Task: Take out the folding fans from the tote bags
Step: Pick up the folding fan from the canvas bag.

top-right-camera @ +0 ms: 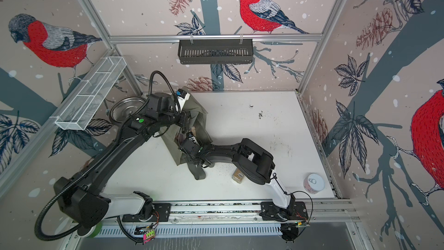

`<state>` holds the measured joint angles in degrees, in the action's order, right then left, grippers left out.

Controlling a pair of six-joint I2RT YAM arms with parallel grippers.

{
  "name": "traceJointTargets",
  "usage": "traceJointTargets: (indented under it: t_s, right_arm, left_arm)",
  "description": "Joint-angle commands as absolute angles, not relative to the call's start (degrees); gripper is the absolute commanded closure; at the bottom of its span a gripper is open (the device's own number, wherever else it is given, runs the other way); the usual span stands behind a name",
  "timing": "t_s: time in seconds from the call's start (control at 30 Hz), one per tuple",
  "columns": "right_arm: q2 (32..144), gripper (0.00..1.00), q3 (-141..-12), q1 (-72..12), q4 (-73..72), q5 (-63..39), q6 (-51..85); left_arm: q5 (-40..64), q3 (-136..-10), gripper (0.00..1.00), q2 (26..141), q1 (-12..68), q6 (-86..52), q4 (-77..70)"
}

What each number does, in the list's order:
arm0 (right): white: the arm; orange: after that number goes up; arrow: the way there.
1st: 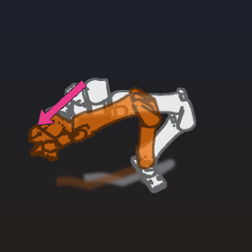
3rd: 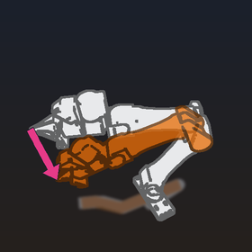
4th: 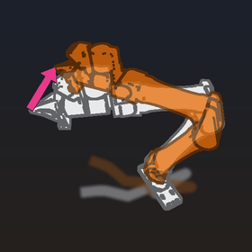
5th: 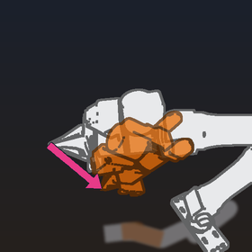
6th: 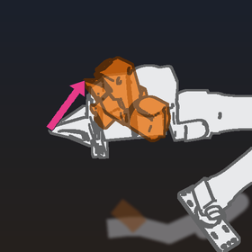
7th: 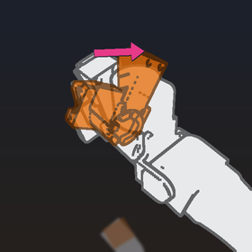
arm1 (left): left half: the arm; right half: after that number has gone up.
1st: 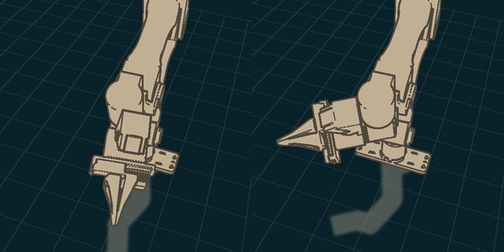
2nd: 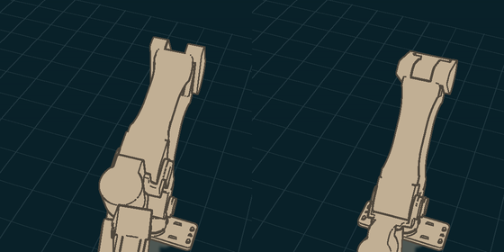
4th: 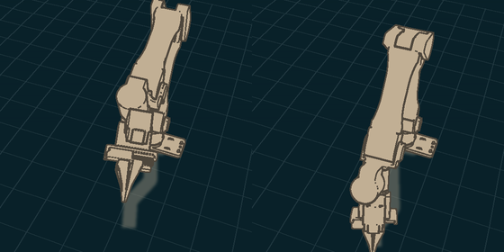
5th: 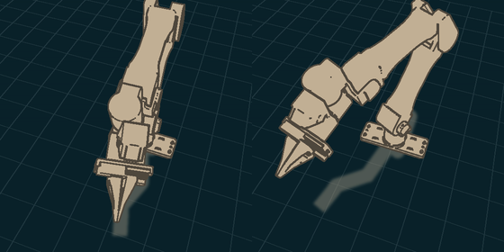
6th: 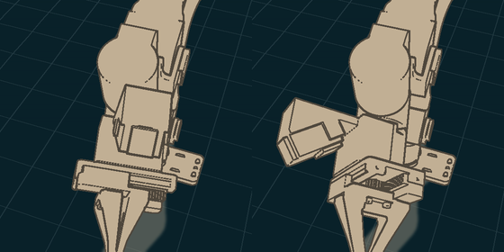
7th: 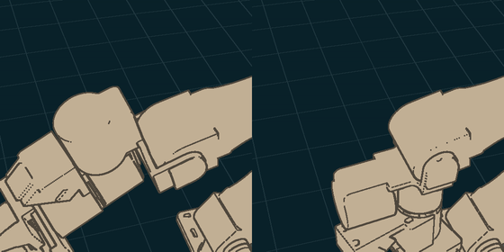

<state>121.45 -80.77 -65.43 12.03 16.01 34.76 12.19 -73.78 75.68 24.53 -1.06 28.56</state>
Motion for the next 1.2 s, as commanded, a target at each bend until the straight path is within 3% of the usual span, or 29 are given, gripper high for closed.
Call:
traceJointTargets:
  t_s: [0.0, 0.4, 1.17]
  right_arm:
    - [120.11, 0.59, -79.59, -65.57, 14.77, 12.91, 35.90]
    - [116.12, 0.68, -76.30, -64.53, 12.90, 11.00, 36.91]
    - [102.04, 0.75, -65.18, -62.75, 10.97, 2.36, 36.75]
  left_arm:
    - [12.26, -73.74, 1.00, 75.60, 24.43, -0.71, 26.74]
    - [11.95, -73.66, 1.00, 75.42, 24.43, -0.62, 26.81]
    - [11.61, -73.78, 1.00, 75.42, 24.43, -0.50, 26.72]
